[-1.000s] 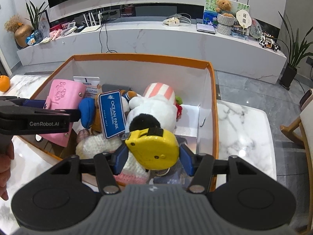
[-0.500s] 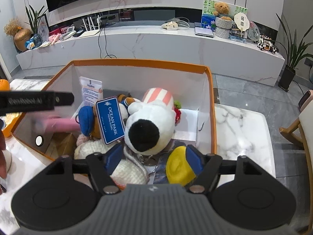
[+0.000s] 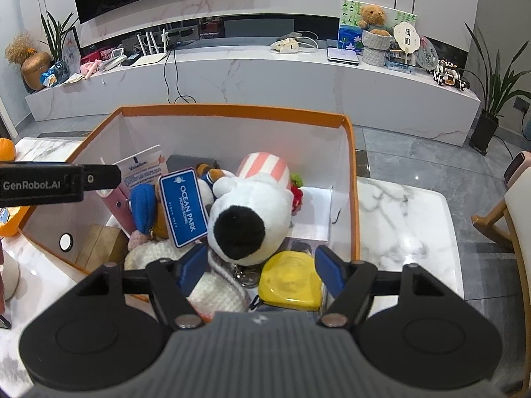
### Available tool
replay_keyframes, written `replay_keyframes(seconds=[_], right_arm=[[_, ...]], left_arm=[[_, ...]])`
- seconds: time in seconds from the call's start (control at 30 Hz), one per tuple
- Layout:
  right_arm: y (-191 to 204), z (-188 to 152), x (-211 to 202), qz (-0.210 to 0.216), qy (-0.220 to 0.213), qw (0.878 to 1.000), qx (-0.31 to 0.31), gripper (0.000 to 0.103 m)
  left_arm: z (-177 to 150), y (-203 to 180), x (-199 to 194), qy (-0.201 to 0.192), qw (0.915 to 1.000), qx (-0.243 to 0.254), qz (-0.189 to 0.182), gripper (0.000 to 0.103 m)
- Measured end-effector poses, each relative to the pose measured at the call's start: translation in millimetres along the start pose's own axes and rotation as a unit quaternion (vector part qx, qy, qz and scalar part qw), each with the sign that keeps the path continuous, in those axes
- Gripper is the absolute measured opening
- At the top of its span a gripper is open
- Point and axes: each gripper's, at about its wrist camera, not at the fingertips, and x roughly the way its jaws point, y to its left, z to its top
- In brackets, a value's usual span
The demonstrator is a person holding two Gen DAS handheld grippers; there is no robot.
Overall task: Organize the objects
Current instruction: 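Lower and release the wallet into the box with left gripper while right gripper releases the tape measure inside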
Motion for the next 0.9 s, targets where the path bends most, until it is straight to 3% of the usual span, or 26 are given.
replay_keyframes(seconds=[0.53, 0.9], right_arm=[[0.3, 0.2, -2.0, -0.001, 0.000, 1.000, 0.003, 0.073], [5.6, 0.9, -17.3, -0.009, -0.016, 1.000, 0.009, 0.084]], left_arm=[[-1.9, -1.4, -2.5, 0.011, 0.9999, 0.006, 0.000, 0.095], [-6.4, -7.6, -16.2, 0.021, 0.9998, -0.003, -0.005, 0.098]])
